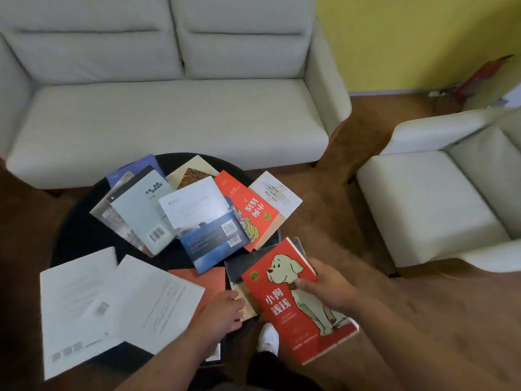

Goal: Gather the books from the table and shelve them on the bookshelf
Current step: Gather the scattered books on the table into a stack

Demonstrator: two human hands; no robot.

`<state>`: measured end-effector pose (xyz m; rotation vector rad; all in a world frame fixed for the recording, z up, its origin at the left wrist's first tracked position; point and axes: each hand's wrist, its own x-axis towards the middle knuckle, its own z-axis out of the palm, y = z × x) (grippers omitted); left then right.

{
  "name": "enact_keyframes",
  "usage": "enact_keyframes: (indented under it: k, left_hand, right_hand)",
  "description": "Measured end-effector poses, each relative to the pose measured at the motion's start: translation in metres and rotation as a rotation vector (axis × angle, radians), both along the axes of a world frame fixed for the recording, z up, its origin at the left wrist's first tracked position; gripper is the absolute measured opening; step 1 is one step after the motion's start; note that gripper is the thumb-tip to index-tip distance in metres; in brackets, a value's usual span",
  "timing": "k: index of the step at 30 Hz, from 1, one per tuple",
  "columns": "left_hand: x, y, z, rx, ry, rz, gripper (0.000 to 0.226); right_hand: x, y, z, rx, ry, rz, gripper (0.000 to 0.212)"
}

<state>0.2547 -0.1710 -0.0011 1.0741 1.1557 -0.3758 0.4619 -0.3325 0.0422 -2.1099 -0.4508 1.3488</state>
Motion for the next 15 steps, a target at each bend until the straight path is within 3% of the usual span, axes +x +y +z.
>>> enact_keyframes:
  k: [3,7,9,10,12,15]
  left_hand:
    - [0.015,-0.017,-0.012,0.162,0.049,-0.055,0.039]
    - [0.025,-0.028,-0.02,0.258,0.121,0.125,0.013]
    - [0.02,-0.034,-0.016,0.275,0.205,0.19,0.006]
    - [0.015,-0.038,-0.014,0.284,0.243,0.189,0.014]
    - [0.008,-0.05,-0.016,0.201,0.267,0.227,0.03]
    - [0.002,-0.072,-0.021,-0.152,0.217,0.437,0.026]
  right_hand:
    - [0.033,0.002,-0.014,-0.074,-0.055,0.17,0.027]
    - [0.056,0.029,-0.027,-0.091,-0.121,0.434,0.018]
    - [0.061,0.052,-0.036,-0.08,-0.181,0.568,0.031]
    - [0.062,0.062,-0.04,-0.094,-0.199,0.635,0.037]
    - [0.064,0.078,-0.05,-0.153,-0.227,0.744,0.041]
    - [0.069,0.084,-0.064,-0.228,-0.21,0.79,0.043]
